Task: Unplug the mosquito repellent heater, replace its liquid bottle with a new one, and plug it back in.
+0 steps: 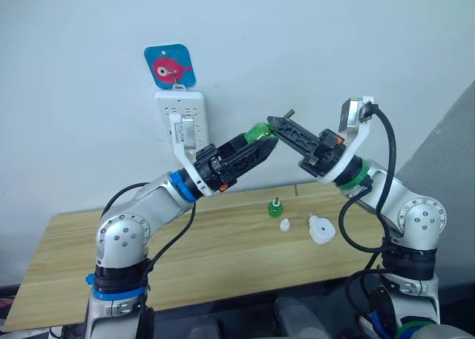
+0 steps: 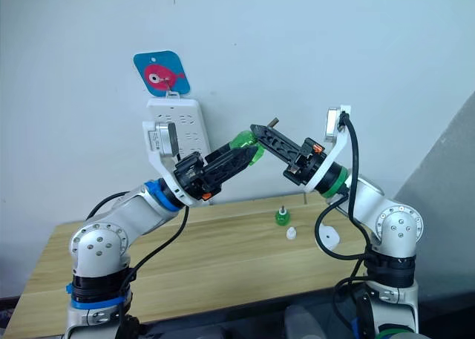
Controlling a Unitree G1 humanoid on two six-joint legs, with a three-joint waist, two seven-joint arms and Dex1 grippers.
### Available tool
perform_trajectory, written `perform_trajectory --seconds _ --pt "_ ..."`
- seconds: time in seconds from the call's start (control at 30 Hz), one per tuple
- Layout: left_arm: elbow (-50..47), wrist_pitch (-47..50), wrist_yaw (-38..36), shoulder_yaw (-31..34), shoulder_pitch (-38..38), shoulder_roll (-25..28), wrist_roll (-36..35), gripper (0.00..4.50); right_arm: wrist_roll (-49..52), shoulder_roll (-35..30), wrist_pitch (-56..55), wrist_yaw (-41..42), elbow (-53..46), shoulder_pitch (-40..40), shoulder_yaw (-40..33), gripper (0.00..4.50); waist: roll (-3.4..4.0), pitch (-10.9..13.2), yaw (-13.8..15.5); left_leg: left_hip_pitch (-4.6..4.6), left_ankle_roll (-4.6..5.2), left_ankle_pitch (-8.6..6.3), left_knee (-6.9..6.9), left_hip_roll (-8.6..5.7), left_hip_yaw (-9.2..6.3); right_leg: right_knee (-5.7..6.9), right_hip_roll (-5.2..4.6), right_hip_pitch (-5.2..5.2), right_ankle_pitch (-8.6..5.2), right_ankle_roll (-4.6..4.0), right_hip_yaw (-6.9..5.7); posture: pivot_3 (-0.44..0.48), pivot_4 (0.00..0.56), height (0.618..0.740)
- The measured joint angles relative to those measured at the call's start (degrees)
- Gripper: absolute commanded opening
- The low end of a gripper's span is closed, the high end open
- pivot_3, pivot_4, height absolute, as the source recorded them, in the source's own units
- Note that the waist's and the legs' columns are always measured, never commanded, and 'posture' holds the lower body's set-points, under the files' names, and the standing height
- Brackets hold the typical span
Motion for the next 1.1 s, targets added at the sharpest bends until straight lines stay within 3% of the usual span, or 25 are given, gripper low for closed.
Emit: perform_trajectory --seconds 0.2,0.87,0.97,1.1 --pt "2.45 1.90 -3.48 0.79 -1.60 2.99 -1.30 4.50 2.63 -3.45 -0.85 1.66 1.01 1.35 0.00 0.82 0.00 0.00 0.02 -0.01 0.00 0.00 -0.02 0.00 0.02 -0.03 0.00 0.00 -0.01 0.00 0.02 -0.160 0.038 0.728" --pt "2.54 2.07 -1.76 -0.83 -2.51 -0.83 -3.25 4.50 7.77 -3.30 -6.47 -4.31 1.56 -0.40 3.55 0.82 0.01 0.00 0.15 -0.01 0.00 0.00 -0.01 0.01 0.02 -0.03 0.01 0.00 -0.01 0.00 0.03 -0.157 0.034 0.728" --pt "2.73 1.81 -1.40 -0.76 -3.20 -1.80 -3.27 3.96 8.01 -3.30 -7.02 -4.50 1.52 -0.53 3.57 0.82 0.01 -0.01 0.14 -0.01 0.00 0.00 -0.01 0.00 0.03 -0.03 0.01 0.00 -0.01 0.00 0.04 -0.157 0.033 0.728" --pt "3.55 1.78 -0.45 -0.75 -3.20 -2.42 -3.26 2.85 8.34 -3.33 -7.13 -4.59 1.09 -0.55 3.62 0.82 0.02 -0.01 0.13 -0.01 0.00 0.00 -0.01 0.01 0.02 -0.02 0.01 0.00 -0.01 0.00 0.04 -0.158 0.032 0.728"
